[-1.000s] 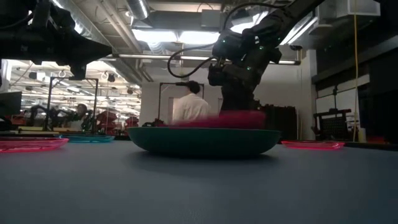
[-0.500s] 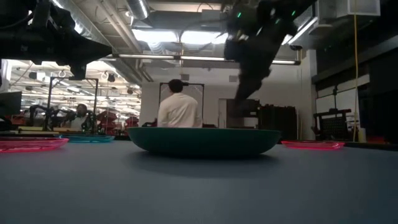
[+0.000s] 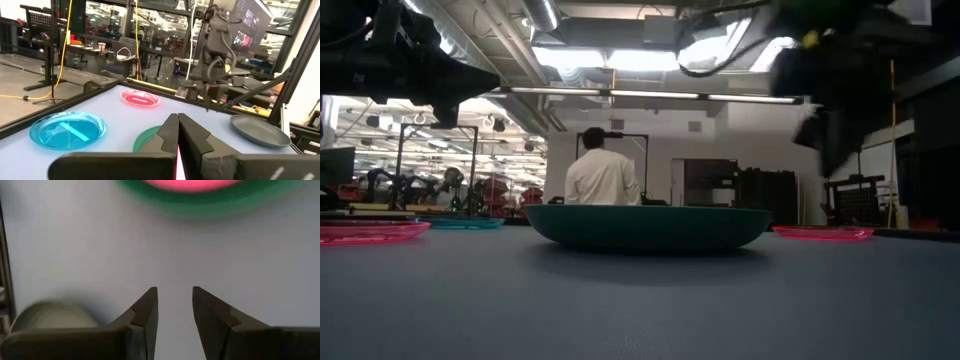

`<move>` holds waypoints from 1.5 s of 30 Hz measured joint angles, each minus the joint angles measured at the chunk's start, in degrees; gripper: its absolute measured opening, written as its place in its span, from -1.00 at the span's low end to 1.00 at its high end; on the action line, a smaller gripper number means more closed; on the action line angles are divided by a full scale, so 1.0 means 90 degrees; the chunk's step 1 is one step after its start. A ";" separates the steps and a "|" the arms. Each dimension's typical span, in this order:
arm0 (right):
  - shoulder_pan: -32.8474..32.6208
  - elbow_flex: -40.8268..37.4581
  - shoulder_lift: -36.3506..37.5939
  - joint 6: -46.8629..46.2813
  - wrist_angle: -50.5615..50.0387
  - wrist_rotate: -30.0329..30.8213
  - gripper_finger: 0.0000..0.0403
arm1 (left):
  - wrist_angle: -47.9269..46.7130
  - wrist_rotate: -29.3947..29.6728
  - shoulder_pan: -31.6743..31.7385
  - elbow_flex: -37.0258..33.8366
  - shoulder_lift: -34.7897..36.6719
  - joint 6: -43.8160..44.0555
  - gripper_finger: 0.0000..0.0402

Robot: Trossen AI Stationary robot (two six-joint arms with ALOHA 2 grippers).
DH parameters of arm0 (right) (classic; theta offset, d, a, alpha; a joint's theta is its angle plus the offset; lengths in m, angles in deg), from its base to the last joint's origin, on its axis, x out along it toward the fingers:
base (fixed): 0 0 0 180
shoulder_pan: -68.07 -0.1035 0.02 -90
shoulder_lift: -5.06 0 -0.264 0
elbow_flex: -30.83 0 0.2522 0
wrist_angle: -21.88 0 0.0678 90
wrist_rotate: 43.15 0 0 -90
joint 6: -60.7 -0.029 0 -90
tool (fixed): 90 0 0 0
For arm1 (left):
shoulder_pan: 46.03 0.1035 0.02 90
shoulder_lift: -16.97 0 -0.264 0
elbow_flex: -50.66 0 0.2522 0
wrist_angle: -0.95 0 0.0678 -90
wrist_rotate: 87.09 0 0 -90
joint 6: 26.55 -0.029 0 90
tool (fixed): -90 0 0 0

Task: Stack plastic plates
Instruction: Stack the black plate on top of the pink plate

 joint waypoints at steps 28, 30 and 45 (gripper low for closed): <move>-0.3738 -0.0663 0.0702 -0.4280 -0.0718 0.1149 -0.45 | -0.0003 0.0138 0.0000 0.0000 -0.0001 -0.0031 -1.00; -0.3860 -0.0663 0.0699 -0.4322 -0.0768 0.1272 -0.45 | -0.0003 0.0138 -0.0002 0.0000 -0.0002 -0.0028 -1.00; -0.3962 -0.1652 0.0682 -0.4757 0.0355 0.1195 -0.45 | -0.0003 0.0144 -0.0002 0.0000 -0.0001 0.0020 -1.00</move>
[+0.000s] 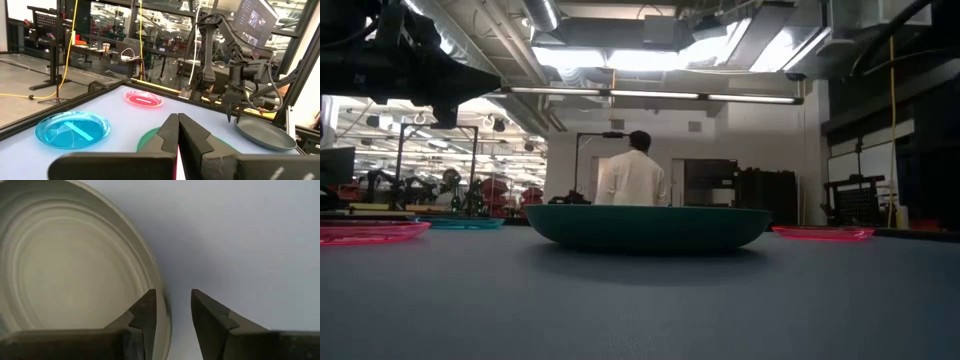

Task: Stack plastic plates
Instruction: Stack the black plate on top of the pink plate

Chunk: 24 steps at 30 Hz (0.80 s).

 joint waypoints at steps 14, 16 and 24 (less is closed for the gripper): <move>0.0007 -0.0527 0.0000 0.0205 0.1024 0.0009 -0.56 | 0.0266 0.0079 0.0001 0.0000 -0.0002 0.0000 -1.00; 0.0007 -0.0527 0.0000 0.0226 0.1026 -0.0057 -0.69 | 0.0289 0.0079 0.0002 0.0000 0.0000 0.0000 -1.00; 0.0010 -0.0524 0.0025 0.0595 0.1118 -0.0135 -0.90 | 0.0289 0.0074 0.0002 0.0000 0.0001 0.0000 -1.00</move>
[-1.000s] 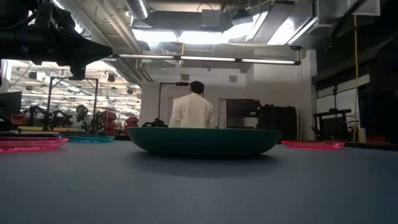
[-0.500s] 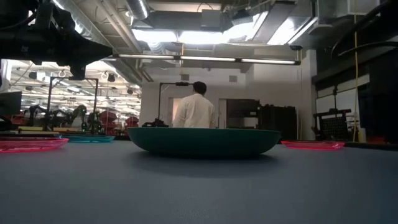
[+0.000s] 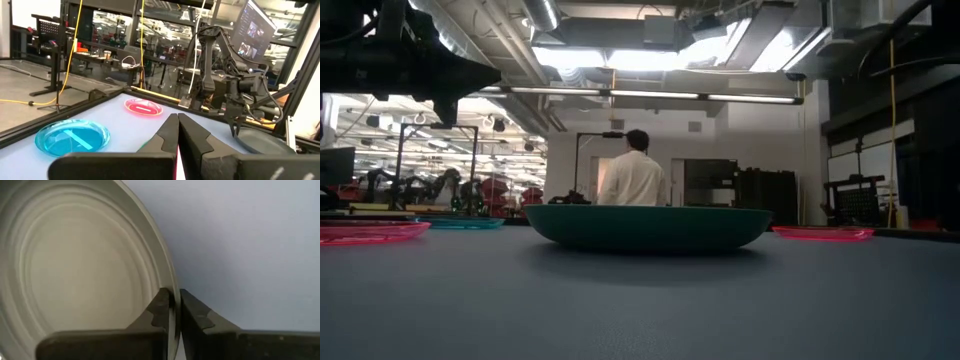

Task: Stack plastic plates
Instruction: Stack the black plate on top of the pink plate

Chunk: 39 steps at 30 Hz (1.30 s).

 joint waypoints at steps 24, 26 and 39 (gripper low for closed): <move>0.3595 0.1338 0.0199 0.2183 0.0479 0.0261 -0.99 | 0.0027 0.0090 0.0000 0.0000 0.0000 0.0168 -1.00; 0.3828 0.1341 0.0134 0.2243 0.0769 0.0327 -0.99 | 0.0027 0.0097 -0.0002 0.0000 0.0000 0.0168 -1.00; 0.4938 0.1708 -0.1283 0.3116 0.2377 0.0057 -0.99 | 0.0051 0.0106 0.0000 0.0000 0.0000 0.0146 -1.00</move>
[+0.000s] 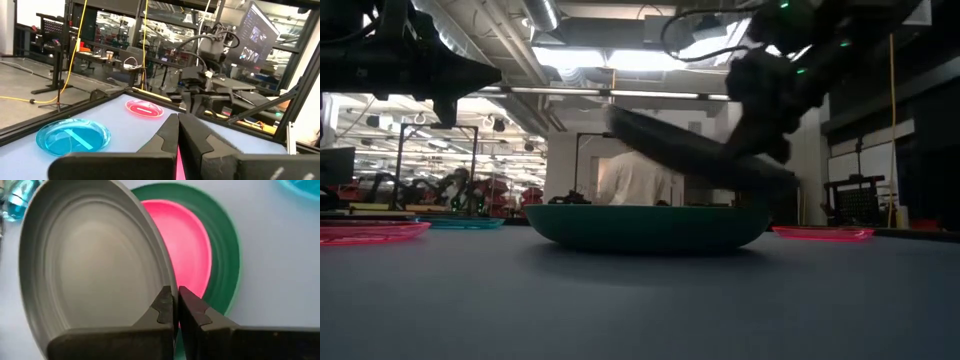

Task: Stack plastic plates
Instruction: Stack the black plate on top of the pink plate

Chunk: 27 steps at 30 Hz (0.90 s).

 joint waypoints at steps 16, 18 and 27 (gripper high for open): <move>0.0745 0.1493 -0.1980 0.0845 -0.0484 -0.0781 -0.99 | 0.0005 0.0025 0.0000 0.0000 0.0000 -0.0002 -1.00; 0.0745 0.1500 -0.2044 0.0855 -0.0433 -0.0887 -0.99 | 0.0017 0.0004 -0.0001 0.0000 -0.0002 0.0025 -1.00; 0.0731 0.1500 -0.2074 0.0944 -0.0374 -0.0727 -0.94 | 0.0153 0.0047 0.0000 0.0000 0.0000 -0.0029 -1.00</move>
